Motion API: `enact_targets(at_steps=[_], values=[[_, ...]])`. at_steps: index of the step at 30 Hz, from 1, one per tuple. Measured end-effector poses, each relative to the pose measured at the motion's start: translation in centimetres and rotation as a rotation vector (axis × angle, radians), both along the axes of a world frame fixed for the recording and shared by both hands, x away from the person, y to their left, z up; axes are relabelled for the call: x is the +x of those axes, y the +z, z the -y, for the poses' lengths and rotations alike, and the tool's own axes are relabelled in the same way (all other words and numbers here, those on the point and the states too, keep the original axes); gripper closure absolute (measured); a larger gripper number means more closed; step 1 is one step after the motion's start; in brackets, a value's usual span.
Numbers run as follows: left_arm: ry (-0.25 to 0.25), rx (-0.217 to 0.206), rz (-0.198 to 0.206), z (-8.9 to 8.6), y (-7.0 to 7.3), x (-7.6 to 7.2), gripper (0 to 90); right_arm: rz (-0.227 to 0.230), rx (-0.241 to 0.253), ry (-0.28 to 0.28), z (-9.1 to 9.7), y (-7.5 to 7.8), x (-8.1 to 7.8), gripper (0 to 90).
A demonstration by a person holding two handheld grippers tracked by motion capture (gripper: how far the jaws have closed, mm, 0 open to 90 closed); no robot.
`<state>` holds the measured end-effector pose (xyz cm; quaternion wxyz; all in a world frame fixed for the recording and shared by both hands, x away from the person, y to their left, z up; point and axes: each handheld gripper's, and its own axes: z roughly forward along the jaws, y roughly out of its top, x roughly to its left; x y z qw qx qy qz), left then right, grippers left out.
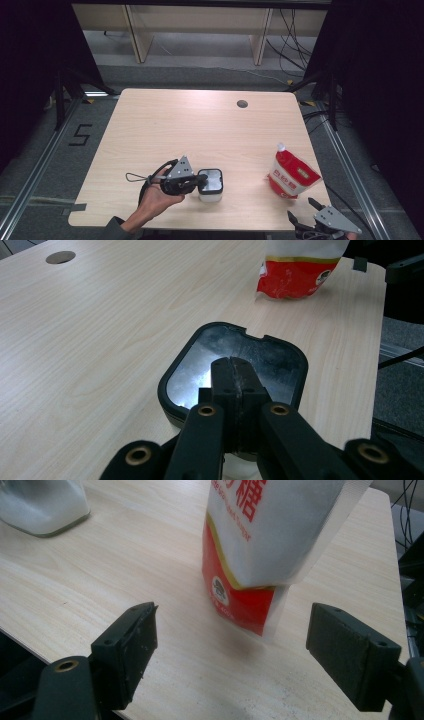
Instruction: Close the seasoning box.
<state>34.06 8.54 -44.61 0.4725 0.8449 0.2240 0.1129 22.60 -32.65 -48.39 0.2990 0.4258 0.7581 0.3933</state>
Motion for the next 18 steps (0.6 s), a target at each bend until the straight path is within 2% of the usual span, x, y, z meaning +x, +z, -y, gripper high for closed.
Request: enact_targets(at_steps=[1,2,3,4,5,6,7,8,11,15,17,18], values=[[0.004,-0.011,-0.007,0.0,0.0,0.0,89.0,0.001,0.0,0.0,0.0,0.0,0.0,21.3],[0.004,-0.01,0.002,-0.1,0.1,0.0,88.7,-0.022,0.016,-0.003,-0.1,0.0,-0.1,21.3],[0.011,-0.035,-0.005,-0.1,0.1,0.0,87.7,-0.017,0.013,-0.003,-0.1,0.0,-0.1,21.3],[0.011,-0.028,-0.002,-0.3,0.3,0.0,86.0,-0.015,0.012,-0.003,-0.1,0.0,-0.1,21.3],[0.017,-0.045,-0.01,-0.4,0.4,0.0,83.4,-0.015,0.013,-0.003,-0.1,0.0,-0.1,21.3],[0.012,-0.047,-0.011,-0.6,0.6,0.1,78.4,-0.015,0.014,-0.003,-0.1,0.0,-0.1,21.3],[0.013,-0.067,-0.023,-0.8,0.6,0.1,74.9,-0.009,0.005,0.001,0.0,0.0,-0.1,21.3],[0.012,-0.073,-0.017,-1.0,0.7,0.1,70.4,-0.009,0.005,0.001,0.0,0.0,0.0,21.3],[0.043,-0.121,-0.02,-2.0,1.2,0.0,57.7,-0.014,0.021,-0.001,-0.1,0.0,-0.1,21.3],[0.07,-0.167,-0.016,-3.2,1.3,-0.3,38.1,-0.015,0.015,-0.002,-0.1,0.0,-0.1,21.3],[0.098,-0.173,-0.027,-3.8,1.0,-0.6,32.9,-0.007,0.008,0.001,-0.1,0.0,0.0,21.3],[0.108,-0.165,-0.03,-4.0,0.9,-0.7,31.0,-0.019,0.014,-0.001,-0.1,0.0,-0.1,21.3]])
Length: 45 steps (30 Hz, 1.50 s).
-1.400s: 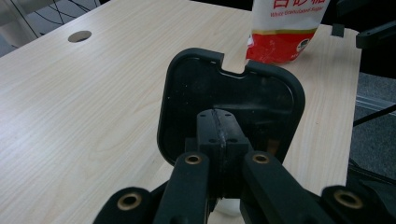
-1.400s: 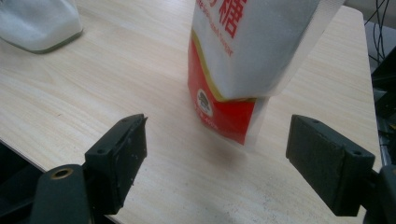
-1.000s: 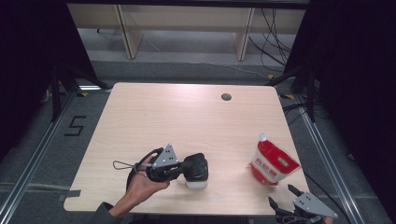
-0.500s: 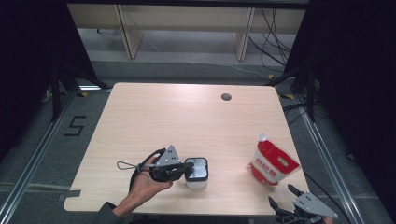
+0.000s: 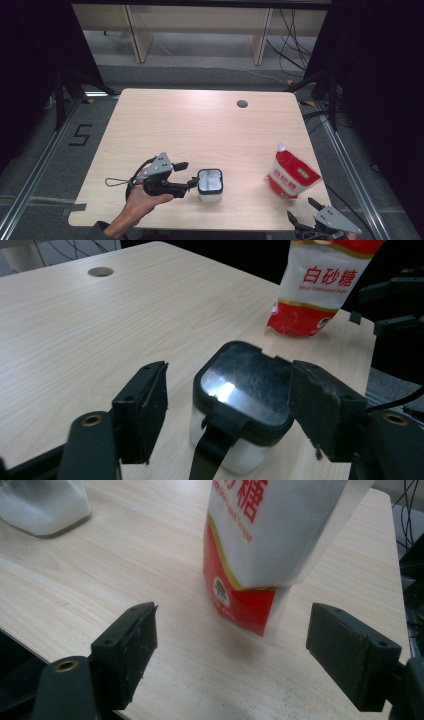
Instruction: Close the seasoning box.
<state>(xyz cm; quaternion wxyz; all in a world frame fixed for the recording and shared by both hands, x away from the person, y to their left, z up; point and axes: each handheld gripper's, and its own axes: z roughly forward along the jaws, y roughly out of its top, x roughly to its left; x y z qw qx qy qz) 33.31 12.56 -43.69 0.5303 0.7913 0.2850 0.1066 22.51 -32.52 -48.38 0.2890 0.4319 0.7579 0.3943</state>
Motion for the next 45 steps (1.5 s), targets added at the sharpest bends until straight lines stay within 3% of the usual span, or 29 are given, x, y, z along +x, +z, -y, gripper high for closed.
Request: enact_targets(at_steps=[3,6,14,16,17,20,24,25,27,30,33,37,39,40,42,45], values=[[0.011,0.016,-0.005,-1.1,-0.7,-0.3,27.4,0.008,-0.013,-0.004,0.0,0.0,0.0,21.3],[0.048,-0.014,-0.027,-2.1,-1.4,-0.8,25.3,0.019,-0.011,0.0,0.0,0.0,0.0,21.2],[0.067,-0.017,-0.052,-4.4,-2.9,-1.6,22.3,-0.001,-0.004,0.004,-0.1,0.0,0.0,21.1],[0.067,-0.02,-0.062,-4.6,-3.2,-1.9,21.9,0.003,-0.003,0.011,-0.1,0.0,0.0,21.1],[0.054,-0.004,-0.06,-4.8,-3.4,-2.1,21.6,-0.013,0.014,-0.014,-0.3,0.0,-0.2,21.0],[0.065,0.019,-0.063,-5.0,-3.9,-2.7,17.8,-0.003,0.001,0.004,-0.2,-0.1,0.0,21.0],[0.061,0.016,-0.07,-5.2,-4.5,-3.5,16.4,-0.001,0.001,0.009,-0.2,-0.1,0.0,20.5],[0.077,0.014,-0.087,-5.2,-4.7,-3.8,15.9,0.001,0.001,0.01,-0.2,-0.1,0.0,20.2],[0.069,0.023,-0.082,-5.5,-4.8,-4.1,15.7,-0.025,0.02,-0.011,-0.4,-0.1,-0.2,20.1],[0.068,0.028,-0.078,-5.9,-5.0,-4.6,15.2,-0.002,-0.003,0.012,-0.2,-0.1,0.0,20.1],[0.093,0.032,-0.105,-6.0,-5.3,-5.0,15.2,0.013,-0.014,0.018,-0.2,-0.2,0.1,20.1],[0.091,0.039,-0.09,-6.3,-5.3,-5.1,15.2,0.016,-0.007,0.019,-0.3,-0.2,0.1,20.1],[0.093,0.038,-0.089,-6.4,-5.3,-5.1,15.3,-0.034,0.022,-0.01,-0.6,-0.1,-0.3,20.1],[0.113,0.02,-0.107,-6.2,-5.4,-5.2,15.3,-0.031,0.019,-0.007,-0.5,-0.1,-0.2,20.1],[0.092,0.05,-0.088,-6.5,-5.4,-5.0,15.3,-0.031,0.019,-0.007,-0.5,-0.1,-0.2,20.1],[0.096,0.045,-0.093,-6.5,-5.4,-5.0,15.3,-0.032,0.021,-0.006,-0.6,-0.1,-0.2,20.1]])
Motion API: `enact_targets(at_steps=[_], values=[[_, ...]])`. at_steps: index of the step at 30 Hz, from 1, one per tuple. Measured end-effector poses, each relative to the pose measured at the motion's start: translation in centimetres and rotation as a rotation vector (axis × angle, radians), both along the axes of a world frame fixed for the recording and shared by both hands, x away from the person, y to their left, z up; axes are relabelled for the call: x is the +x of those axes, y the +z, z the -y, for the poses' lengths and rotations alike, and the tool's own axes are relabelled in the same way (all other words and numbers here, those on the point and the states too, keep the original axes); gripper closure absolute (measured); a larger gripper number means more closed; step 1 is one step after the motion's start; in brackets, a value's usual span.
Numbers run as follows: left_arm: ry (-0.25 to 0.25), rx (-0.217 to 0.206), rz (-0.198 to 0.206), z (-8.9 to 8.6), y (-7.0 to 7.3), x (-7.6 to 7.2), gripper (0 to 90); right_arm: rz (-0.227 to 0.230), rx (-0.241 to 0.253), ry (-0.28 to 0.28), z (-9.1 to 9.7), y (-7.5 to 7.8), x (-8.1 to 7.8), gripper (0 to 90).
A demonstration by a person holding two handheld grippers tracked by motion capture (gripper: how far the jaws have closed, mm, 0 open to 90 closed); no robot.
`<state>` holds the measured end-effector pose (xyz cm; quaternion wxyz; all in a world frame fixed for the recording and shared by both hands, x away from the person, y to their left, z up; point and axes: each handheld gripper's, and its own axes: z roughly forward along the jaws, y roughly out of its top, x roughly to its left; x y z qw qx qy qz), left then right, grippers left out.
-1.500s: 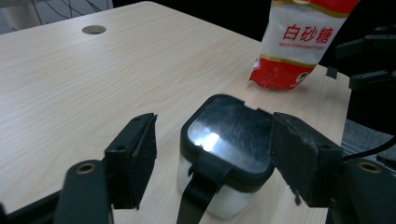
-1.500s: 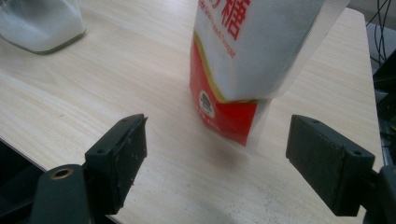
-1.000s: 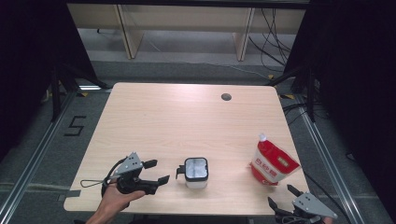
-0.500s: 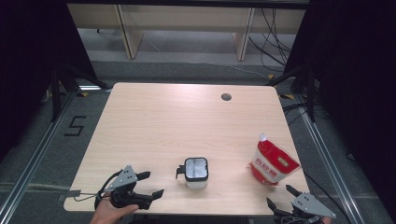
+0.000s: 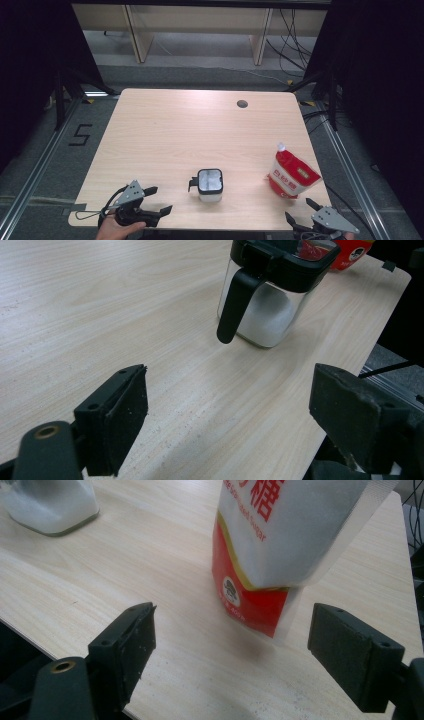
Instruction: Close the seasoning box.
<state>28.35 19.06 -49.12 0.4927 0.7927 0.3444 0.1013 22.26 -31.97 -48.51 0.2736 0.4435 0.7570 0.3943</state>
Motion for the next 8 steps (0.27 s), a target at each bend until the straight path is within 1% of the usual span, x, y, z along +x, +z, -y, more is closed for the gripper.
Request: enact_targets(at_steps=[3,5,6,7,8], values=[[0.004,-0.003,-0.002,0.01,-0.01,0.0,15.3,-0.001,-0.001,-0.002,0.01,-0.01,0.0,20.1],[0.019,-0.014,-0.015,0.08,-0.05,-0.08,15.3,-0.002,-0.001,-0.003,0.01,-0.02,0.01,20.1],[0.012,-0.012,-0.002,0.04,-0.05,0.01,15.3,-0.003,-0.001,-0.003,0.03,-0.01,0.0,20.2],[0.008,0.001,-0.001,-0.09,-0.03,0.06,15.3,-0.001,-0.006,-0.002,0.07,-0.02,0.02,20.2],[0.011,0.001,-0.001,-0.09,-0.05,0.09,15.3,0.03,-0.022,0.009,0.23,-0.05,0.21,20.2]])
